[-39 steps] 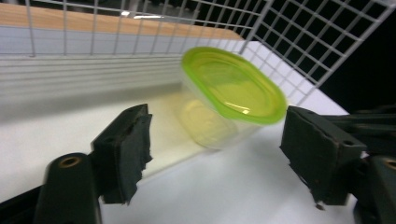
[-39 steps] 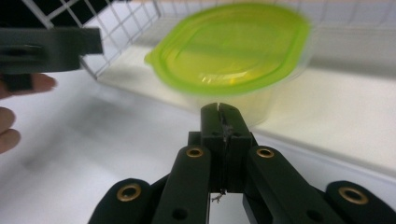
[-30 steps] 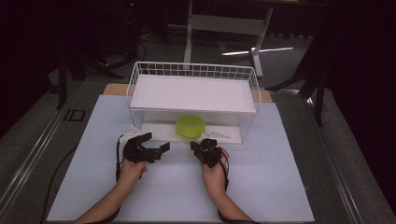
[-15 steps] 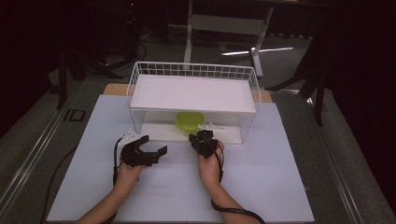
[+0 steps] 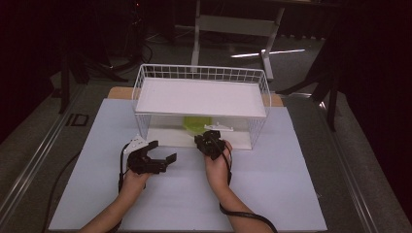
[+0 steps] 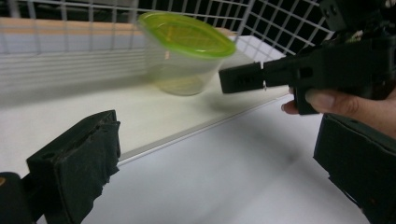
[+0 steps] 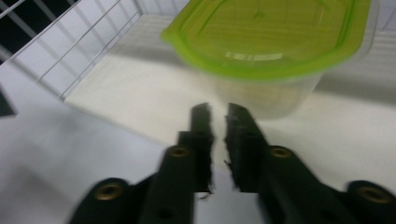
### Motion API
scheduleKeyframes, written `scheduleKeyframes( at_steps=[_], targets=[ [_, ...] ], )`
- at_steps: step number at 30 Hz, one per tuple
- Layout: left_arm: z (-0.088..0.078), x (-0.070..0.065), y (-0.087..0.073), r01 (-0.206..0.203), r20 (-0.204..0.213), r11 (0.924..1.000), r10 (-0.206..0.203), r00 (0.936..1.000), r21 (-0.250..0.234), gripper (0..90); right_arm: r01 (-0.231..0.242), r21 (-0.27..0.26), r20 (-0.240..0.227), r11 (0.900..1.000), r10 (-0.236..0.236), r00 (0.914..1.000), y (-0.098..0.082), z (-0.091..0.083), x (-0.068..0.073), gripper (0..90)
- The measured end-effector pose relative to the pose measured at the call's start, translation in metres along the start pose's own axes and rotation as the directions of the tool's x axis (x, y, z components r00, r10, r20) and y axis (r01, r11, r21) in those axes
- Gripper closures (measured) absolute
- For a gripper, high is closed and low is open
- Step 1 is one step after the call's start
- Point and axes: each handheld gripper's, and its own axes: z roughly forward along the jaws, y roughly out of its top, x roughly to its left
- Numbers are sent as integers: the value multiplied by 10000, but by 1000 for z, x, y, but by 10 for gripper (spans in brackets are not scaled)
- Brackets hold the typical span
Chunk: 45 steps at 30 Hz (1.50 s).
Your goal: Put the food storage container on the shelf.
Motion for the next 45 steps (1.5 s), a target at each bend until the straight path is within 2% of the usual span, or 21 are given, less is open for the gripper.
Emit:
scheduleKeyframes(
  at_steps=[4, 7, 8, 9, 10, 12, 16, 20, 25, 32, 37, 41, 45],
  targets=[
    [-1, -6, 0, -478, 472, 9988, 473, 9978, 85, 13, 283, -153, -230, 9995, -286, 9993, -8, -16, 0, 585],
    [-5, -13, 3, -811, 875, 9967, 816, 9928, -95, 13, 453, -469, -485, 9979, -476, 9977, -13, -29, -1, 430],
    [-6, -15, 4, -943, 932, 9955, 951, 9911, -127, 13, 545, -653, -571, 9964, -583, 9967, -14, -33, -2, 346],
    [-7, -18, 5, -1018, 1027, 9947, 1026, 9894, -127, 13, 705, -809, -810, 9942, -771, 9937, -15, -37, -2, 278],
    [-8, -20, 7, -1025, 1161, 9945, 1044, 9877, -216, 13, 856, -798, -1005, 9931, -934, 9905, -16, -41, -2, 247],
    [-10, -23, 10, -1127, 1261, 9934, 1144, 9854, -205, 13, 1149, -968, -1131, 9887, -1256, 9856, -17, -48, -3, 166],
    [-12, -29, 14, -1245, 1538, 9921, 1256, 9801, -171, 13, 1233, -969, -1483, 9876, -1368, 9794, -18, -61, -4, 164],
    [-15, -33, 15, -1253, 1597, 9921, 1245, 9793, -50, 13, 1181, -1126, -1737, 9866, -1366, 9753, -20, -72, -8, 167],
    [-20, -36, 15, -1450, 1641, 9894, 1425, 9761, 32, 13, 1653, -1198, -1744, 9789, -1847, 9672, -25, -85, -11, 182],
    [-32, -37, 14, -1512, 1632, 9884, 1472, 9756, 123, 13, 1841, -1377, -1889, 9732, -2083, 9597, -33, -101, -19, 182],
    [-44, -36, 13, -1547, 1621, 9879, 1515, 9751, 70, 13, 1738, -1611, -1943, 9715, -2039, 9595, -39, -113, -27, 182],
    [-53, -34, 10, -1523, 1516, 9882, 1485, 9772, 138, 13, 1882, -1682, -1856, 9676, -2186, 9580, -43, -121, -33, 182],
    [-61, -30, 5, -1507, 1362, 9884, 1467, 9798, 192, 13, 1740, -1710, -1784, 9698, -2041, 9625, -45, -130, -41, 181]
  ],
)
